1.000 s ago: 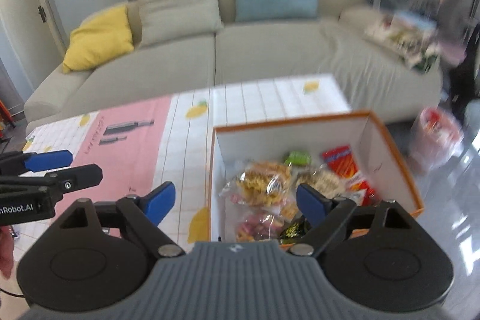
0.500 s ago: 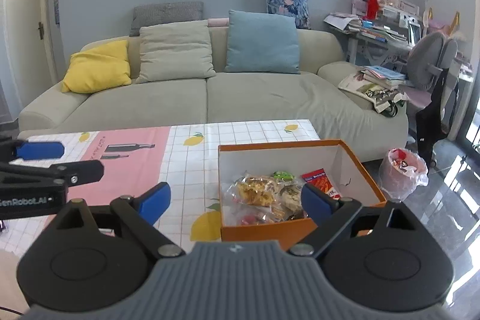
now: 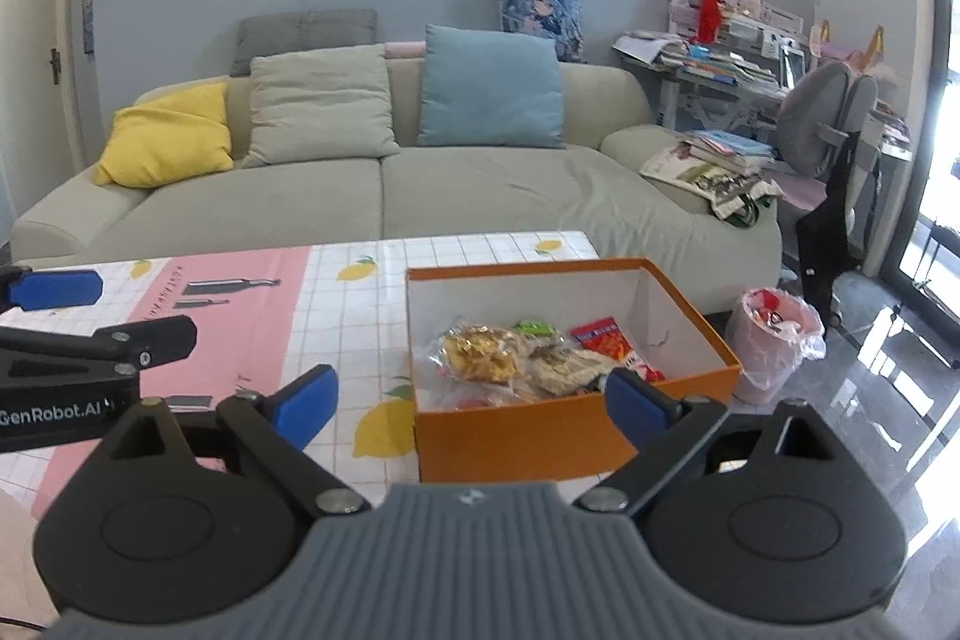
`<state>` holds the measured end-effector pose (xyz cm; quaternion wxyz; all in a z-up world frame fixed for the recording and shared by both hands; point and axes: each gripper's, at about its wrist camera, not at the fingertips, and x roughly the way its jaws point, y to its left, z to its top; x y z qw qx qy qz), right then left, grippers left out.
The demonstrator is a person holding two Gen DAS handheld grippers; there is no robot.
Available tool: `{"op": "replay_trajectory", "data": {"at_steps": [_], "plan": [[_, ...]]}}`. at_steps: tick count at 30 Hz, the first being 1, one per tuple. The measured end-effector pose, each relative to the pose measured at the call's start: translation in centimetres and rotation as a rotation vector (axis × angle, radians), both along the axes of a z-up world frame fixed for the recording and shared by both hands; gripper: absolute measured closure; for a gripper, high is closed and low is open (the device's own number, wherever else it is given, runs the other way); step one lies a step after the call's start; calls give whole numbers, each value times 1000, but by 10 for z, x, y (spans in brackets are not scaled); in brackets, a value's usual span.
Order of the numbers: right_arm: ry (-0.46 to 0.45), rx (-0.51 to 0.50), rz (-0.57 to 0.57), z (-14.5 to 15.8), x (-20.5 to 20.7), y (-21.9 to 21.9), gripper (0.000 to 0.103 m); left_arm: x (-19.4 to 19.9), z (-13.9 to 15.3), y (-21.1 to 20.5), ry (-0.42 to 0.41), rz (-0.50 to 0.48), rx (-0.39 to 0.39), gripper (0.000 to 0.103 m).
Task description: Organize snacks
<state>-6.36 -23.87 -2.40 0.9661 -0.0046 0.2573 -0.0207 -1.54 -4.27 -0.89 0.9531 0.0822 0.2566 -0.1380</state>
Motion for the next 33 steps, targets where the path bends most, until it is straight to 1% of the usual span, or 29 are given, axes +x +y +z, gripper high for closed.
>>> {"op": "replay_trajectory", "data": {"at_steps": [4,6,12,25,33], "plan": [[45,-19,-20,-12,7,-1,8,7,-11,-2,78,13,2,11],[68,-28,-31,-17,11,-1,8,10,-16,-2,102,20,0,12],[131,-14,-48,-30,22,-5,8,20,-27,-1,156,31,7,12],[164,-24,-40,-34,31,0,8,25,-30,3,180,47,4,12],[165,-38,-23,-33,31,5,8,26,-29,5,188,54,-3,12]]}}
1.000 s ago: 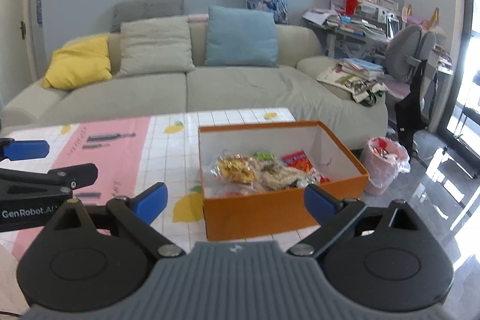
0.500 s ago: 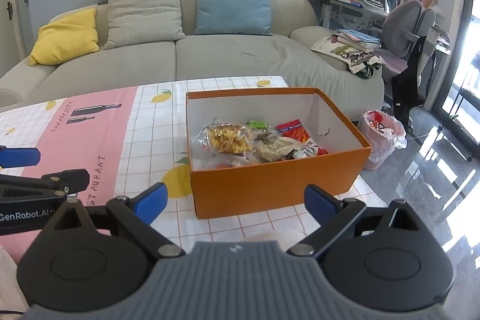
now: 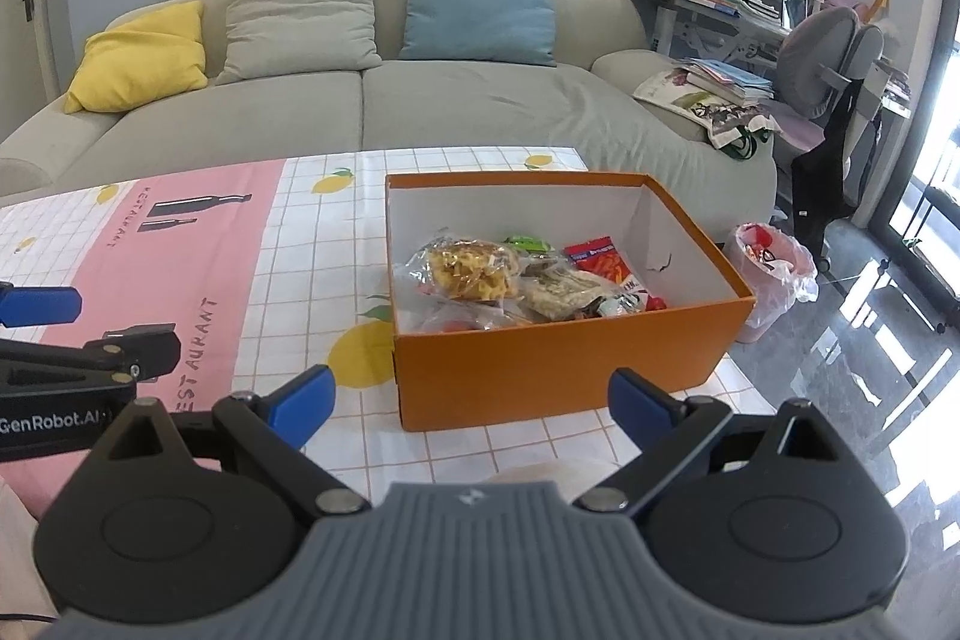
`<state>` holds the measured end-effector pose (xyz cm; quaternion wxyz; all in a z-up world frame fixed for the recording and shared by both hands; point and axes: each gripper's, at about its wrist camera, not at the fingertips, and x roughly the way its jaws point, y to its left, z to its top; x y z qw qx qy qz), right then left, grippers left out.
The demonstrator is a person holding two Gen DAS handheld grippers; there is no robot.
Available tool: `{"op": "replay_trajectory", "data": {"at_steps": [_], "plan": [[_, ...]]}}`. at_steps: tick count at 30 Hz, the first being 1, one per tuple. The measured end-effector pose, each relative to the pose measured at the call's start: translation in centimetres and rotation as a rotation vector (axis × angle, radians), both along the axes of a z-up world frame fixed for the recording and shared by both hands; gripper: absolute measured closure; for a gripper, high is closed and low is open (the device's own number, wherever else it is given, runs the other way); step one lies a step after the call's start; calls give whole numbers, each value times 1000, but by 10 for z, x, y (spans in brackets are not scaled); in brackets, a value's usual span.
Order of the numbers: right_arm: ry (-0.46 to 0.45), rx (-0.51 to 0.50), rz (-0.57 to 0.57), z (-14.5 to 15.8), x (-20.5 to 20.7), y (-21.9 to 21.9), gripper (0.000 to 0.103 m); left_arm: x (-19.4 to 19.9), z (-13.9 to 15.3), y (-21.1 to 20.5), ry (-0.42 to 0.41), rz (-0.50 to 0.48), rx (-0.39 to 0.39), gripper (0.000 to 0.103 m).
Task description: Organize snacks
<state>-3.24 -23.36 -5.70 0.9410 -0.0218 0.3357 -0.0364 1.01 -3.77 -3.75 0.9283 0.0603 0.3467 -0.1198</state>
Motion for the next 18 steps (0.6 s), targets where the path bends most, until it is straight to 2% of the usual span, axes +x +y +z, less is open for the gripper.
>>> {"op": "replay_trajectory", "data": {"at_steps": [18], "plan": [[3,-10,11,0,1,5,8,-1,-1,4,7,9,-1,12]]}}
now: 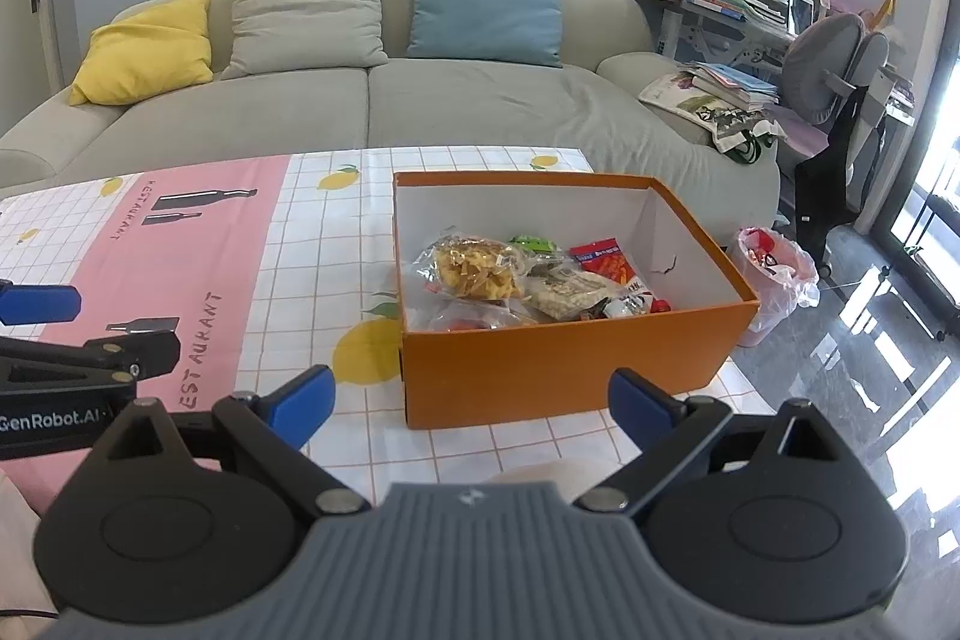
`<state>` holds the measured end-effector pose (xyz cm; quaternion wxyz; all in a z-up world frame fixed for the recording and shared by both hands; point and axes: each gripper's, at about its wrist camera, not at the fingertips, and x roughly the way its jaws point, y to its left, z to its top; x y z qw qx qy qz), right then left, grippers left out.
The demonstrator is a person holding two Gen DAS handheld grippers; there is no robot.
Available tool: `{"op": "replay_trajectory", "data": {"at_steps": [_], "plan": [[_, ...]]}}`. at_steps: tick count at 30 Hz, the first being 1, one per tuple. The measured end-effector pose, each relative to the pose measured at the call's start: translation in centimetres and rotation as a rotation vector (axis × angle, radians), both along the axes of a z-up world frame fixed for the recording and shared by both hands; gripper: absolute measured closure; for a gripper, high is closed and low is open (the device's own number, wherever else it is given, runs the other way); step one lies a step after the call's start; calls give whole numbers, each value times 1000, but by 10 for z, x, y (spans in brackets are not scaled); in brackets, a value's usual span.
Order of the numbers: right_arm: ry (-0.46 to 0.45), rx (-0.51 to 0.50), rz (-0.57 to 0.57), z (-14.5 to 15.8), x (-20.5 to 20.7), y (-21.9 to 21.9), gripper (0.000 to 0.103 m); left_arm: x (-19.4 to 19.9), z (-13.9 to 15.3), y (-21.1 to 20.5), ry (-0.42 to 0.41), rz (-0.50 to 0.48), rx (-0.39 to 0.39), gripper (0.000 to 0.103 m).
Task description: Organize snacks
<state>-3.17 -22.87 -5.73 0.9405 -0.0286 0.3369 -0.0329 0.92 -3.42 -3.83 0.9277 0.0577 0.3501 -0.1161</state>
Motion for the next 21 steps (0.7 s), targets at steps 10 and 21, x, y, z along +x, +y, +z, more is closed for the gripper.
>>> {"op": "replay_trajectory", "data": {"at_steps": [10,21], "plan": [[2,-8,9,0,0,4,7,-2,0,3,4,11,-7,12],[6,-21,21,-2,-2,8,7,-4,-1,4,12,20,-7,12]]}}
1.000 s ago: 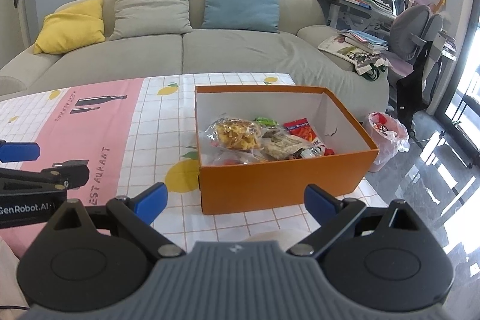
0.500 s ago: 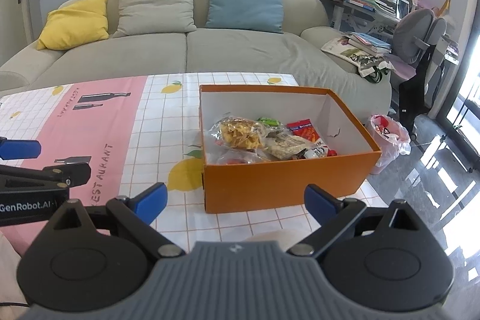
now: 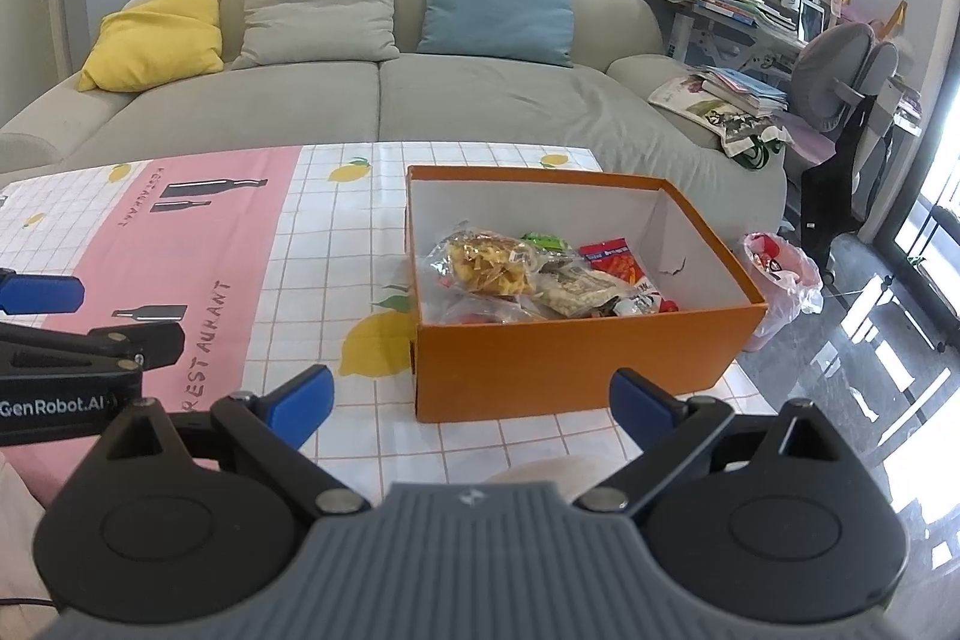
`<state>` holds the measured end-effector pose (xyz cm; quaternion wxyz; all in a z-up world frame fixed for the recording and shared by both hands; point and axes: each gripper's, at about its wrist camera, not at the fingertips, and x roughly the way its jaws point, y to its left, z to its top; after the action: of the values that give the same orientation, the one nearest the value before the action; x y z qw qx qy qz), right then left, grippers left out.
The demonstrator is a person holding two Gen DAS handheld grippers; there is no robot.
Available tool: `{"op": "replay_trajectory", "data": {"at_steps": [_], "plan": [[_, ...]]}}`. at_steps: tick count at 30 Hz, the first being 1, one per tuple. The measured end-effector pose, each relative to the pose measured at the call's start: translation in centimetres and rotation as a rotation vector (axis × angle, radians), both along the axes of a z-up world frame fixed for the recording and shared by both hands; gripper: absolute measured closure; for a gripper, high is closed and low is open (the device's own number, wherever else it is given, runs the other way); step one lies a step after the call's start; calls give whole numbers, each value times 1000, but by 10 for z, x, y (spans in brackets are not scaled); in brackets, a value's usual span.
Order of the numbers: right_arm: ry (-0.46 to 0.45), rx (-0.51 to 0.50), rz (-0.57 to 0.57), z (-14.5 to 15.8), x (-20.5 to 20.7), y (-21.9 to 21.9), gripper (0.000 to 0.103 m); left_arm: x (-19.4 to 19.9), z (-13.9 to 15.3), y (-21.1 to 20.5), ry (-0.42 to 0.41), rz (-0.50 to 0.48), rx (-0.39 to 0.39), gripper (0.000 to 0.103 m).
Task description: Organize snacks
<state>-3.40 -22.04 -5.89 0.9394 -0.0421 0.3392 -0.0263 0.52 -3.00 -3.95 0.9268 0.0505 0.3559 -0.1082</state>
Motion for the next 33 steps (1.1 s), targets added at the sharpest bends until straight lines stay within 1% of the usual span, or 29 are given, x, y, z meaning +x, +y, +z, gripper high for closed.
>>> {"op": "replay_trajectory", "data": {"at_steps": [20,33], "plan": [[4,3,2,0,0,3,7,-1,-2,3,7,10,0,12],[7,4,4,-2,0,4,7,-2,-4,2,29,24,2,13]]}}
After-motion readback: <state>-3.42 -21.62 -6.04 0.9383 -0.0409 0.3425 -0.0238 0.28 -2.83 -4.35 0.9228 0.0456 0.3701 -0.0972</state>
